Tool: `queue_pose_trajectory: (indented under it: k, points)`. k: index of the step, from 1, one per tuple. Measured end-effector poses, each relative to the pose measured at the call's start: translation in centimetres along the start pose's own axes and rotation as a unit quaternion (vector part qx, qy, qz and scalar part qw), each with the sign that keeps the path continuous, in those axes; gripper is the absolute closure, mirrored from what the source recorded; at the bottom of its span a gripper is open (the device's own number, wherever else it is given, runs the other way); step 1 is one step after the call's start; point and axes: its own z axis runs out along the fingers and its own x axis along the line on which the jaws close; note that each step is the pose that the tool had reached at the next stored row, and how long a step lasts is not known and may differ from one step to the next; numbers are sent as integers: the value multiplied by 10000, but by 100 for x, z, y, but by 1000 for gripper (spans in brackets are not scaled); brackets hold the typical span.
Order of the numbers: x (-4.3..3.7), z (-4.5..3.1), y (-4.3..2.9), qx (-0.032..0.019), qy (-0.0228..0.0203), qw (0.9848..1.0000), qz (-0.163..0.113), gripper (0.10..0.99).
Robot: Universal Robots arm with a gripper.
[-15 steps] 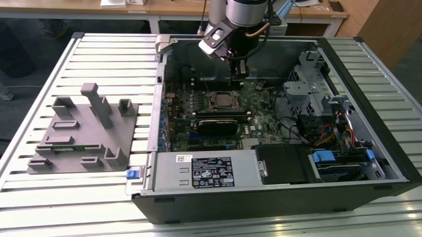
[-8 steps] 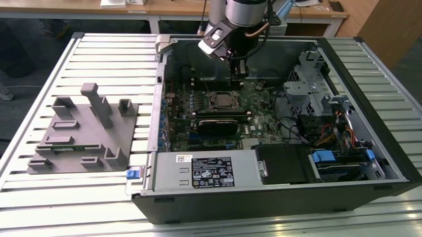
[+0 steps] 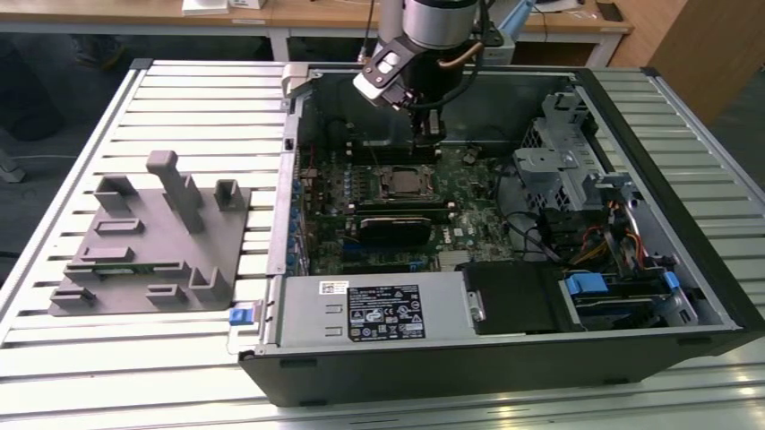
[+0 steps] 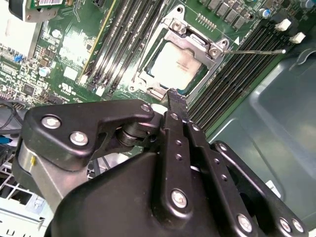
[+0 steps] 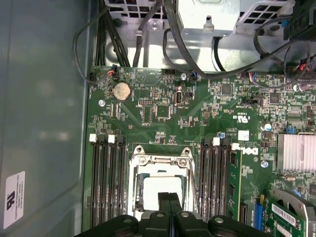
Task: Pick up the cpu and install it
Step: 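Close the cpu cover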
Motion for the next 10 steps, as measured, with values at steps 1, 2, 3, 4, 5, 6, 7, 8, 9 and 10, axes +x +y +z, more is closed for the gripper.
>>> queue_pose_trajectory:
  k: [1,2,3,4,5,6,7,8,9,10]
  points:
    - [-1,6,-1,1,-1,10000,0,980]
    - [-3,16,-1,1,-1,10000,-1,980]
    - [-7,28,-2,1,-1,10000,0,980]
    - [-12,40,-4,1,-1,10000,0,980]
    - [-17,49,-9,2,3,10000,1,980]
    - [-19,52,-22,2,20,10000,0,980]
    - [-19,55,-39,0,47,10000,1,980]
    - [-18,56,-59,0,61,10000,0,980]
    - [-17,58,-78,-1,63,10000,1,980]
    - [-17,60,-94,-1,63,10000,1,980]
